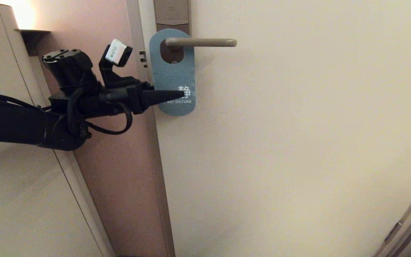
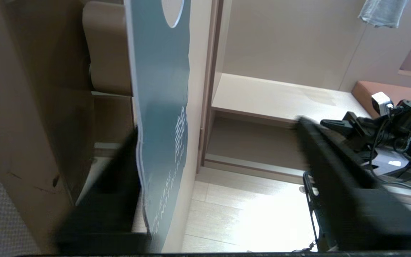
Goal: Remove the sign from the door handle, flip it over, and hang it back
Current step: Take down the sign
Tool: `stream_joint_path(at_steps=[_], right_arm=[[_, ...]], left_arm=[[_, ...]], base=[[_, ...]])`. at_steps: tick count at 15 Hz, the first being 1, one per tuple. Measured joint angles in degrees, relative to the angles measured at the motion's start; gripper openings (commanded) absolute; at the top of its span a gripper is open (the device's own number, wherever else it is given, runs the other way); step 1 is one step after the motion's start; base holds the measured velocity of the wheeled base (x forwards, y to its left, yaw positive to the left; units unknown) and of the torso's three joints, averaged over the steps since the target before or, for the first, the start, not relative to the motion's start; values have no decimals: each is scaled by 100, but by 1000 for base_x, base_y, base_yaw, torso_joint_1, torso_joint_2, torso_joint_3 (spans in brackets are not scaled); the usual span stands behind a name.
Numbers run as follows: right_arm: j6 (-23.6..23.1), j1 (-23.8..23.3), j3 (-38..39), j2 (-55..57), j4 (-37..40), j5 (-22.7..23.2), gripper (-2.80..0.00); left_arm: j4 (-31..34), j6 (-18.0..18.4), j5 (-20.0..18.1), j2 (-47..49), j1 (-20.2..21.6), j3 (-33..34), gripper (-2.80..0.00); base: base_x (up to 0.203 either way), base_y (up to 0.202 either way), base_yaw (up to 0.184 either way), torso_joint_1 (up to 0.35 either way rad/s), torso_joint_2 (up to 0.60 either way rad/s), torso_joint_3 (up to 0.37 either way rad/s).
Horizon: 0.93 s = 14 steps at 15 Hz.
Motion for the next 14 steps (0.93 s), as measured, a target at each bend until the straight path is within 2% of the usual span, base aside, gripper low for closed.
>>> stream_joint_path(at_steps=[14], right_arm=[[-1,0,0,0,5,-2,-280]], left_arm=[[-9,12,16,-41,10,17,-280]], base=[[0,0,0,0,0,0]])
